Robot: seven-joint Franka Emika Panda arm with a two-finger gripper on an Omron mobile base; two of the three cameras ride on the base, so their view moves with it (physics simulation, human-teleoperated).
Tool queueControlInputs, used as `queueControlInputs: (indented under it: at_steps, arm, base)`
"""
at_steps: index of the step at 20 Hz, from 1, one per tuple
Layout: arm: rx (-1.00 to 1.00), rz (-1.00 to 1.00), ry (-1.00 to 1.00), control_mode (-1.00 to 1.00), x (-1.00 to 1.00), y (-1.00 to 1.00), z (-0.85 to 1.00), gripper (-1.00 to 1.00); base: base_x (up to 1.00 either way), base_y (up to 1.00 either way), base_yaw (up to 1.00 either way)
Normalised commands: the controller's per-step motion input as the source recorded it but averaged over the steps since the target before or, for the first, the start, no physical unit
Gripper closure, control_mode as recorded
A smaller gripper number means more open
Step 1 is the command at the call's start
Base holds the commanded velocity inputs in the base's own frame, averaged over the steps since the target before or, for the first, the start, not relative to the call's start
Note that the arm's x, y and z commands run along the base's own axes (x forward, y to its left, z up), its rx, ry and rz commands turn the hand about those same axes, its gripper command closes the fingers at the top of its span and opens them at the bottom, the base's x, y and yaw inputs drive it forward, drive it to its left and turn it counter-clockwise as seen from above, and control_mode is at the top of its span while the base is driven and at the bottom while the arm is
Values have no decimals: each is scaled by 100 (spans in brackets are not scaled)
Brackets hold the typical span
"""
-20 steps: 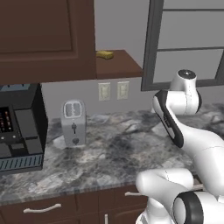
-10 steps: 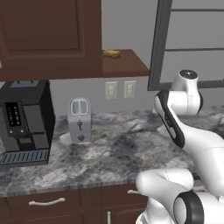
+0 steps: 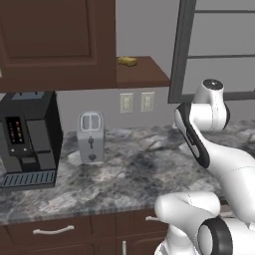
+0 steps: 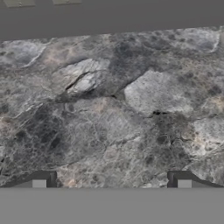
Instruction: Locate and retrieve the sponge and bar soap from the cabinet. Place them next to the sink.
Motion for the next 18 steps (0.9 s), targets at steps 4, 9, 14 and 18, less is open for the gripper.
queueControlInputs:
  at_steps: [4, 9, 14, 18]
  arm:
    - [0, 0, 0, 100, 0, 0, 0, -100]
    - [0, 0, 0, 100, 0, 0, 0, -100]
    - [0, 0, 0, 100, 0, 0, 0, -100]
    - [-2, 4, -8, -100, -1, 8, 12, -100]
  base:
    - [88, 15, 0]
    - [78, 25, 0]
    - [11, 8, 0]
    - [1, 2, 0]
